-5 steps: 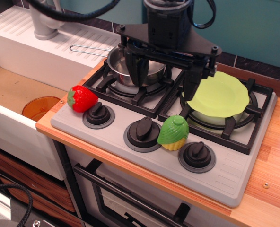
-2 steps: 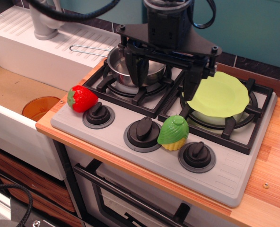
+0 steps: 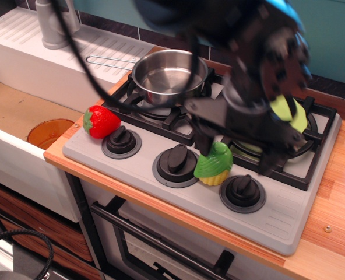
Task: Put corncob on plate and strawberry in pot or pan on stove
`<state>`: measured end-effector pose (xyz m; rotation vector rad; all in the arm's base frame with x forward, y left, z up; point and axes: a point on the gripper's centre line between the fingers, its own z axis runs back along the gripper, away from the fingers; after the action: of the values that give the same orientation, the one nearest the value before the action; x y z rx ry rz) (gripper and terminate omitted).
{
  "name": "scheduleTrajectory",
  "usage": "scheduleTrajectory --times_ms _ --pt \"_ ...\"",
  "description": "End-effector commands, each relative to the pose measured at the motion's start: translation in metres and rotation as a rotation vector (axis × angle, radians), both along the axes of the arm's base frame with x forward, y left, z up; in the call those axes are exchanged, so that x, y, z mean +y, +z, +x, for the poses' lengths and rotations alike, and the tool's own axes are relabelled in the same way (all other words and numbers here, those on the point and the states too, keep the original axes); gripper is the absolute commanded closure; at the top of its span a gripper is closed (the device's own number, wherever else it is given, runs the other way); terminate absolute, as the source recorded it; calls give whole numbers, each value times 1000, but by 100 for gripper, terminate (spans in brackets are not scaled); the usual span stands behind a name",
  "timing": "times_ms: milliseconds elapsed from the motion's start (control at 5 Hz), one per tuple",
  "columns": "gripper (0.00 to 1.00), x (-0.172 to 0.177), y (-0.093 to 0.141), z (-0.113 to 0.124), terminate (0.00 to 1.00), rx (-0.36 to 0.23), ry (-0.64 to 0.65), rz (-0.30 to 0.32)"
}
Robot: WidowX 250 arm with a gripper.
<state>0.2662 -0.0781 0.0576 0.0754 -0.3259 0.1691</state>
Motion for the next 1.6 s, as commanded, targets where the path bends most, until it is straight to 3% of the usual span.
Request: scheduleTrajectory --times_ms 0,200,400,800,1200,1400 --pt "0 -8 -25 18 0 -105 -10 -25" --pt "0 -9 -27 17 0 -109 -15 -17" --pt "100 -14 -27 13 0 -89 9 -1" --pt "100 -17 1 7 0 -12 29 6" --pt "100 -11 38 36 0 39 49 31" --pt "100 -6 34 56 0 25 47 21"
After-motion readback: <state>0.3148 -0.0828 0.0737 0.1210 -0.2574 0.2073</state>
